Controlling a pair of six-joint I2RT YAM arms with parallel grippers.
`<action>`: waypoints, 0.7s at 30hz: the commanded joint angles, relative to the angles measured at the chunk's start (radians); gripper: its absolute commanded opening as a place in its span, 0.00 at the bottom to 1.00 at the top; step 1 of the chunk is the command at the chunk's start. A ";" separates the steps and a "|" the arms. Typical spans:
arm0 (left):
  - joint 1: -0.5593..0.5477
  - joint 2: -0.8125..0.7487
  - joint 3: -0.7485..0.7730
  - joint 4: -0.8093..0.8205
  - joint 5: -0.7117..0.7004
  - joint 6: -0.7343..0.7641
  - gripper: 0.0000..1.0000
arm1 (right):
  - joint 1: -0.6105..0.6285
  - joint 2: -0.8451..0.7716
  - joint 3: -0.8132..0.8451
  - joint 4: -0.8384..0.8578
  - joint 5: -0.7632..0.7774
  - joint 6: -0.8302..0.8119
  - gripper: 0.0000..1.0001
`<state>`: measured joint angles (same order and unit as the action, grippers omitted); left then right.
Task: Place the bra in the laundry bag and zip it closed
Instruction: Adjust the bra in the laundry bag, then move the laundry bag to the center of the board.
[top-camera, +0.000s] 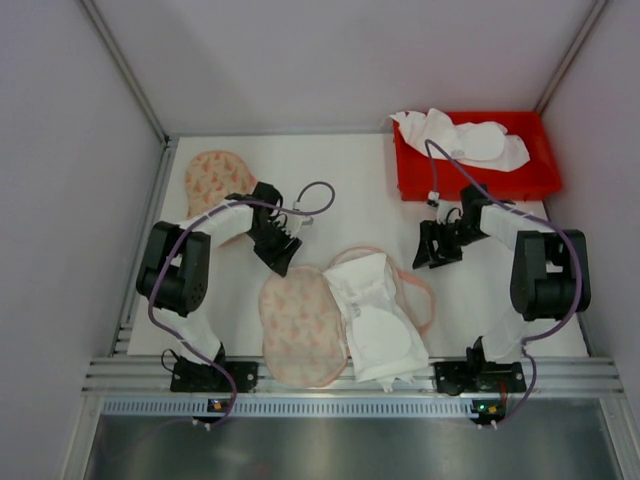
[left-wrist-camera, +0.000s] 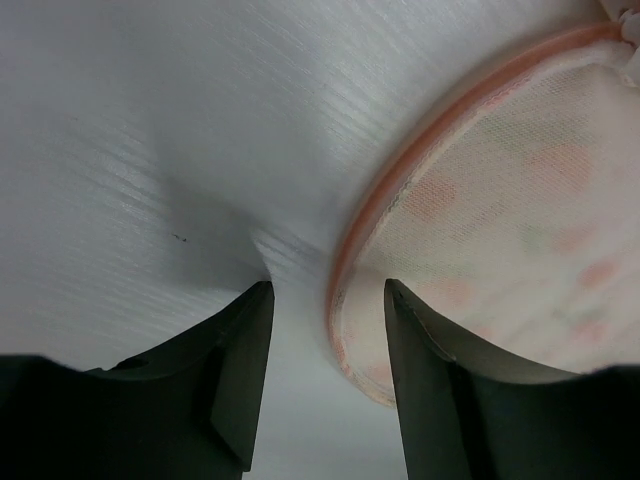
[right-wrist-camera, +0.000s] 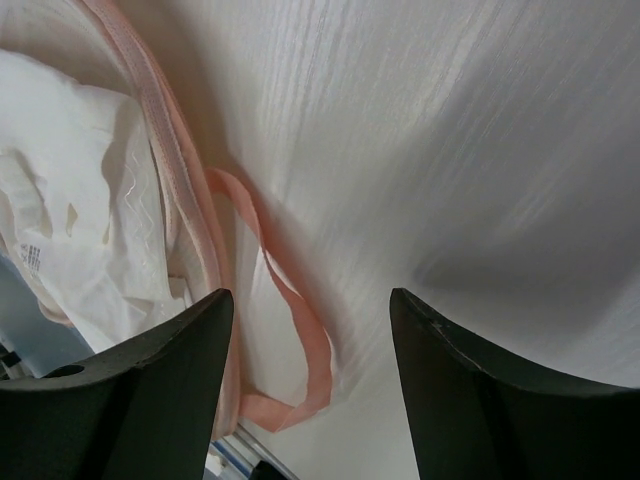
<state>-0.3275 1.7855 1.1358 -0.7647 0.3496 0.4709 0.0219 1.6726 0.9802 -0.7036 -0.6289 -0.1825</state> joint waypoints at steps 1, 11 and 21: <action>-0.001 0.020 0.008 -0.007 0.000 0.074 0.54 | 0.003 0.030 0.051 -0.039 0.012 -0.026 0.64; 0.005 0.123 0.091 -0.007 0.107 0.049 0.00 | 0.007 0.065 0.058 -0.030 0.003 -0.014 0.64; 0.128 0.225 0.326 0.021 0.017 -0.029 0.00 | 0.007 0.065 0.067 -0.002 0.011 0.006 0.63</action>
<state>-0.2382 1.9831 1.3796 -0.7944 0.4221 0.4595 0.0238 1.7348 1.0115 -0.7231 -0.6243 -0.1791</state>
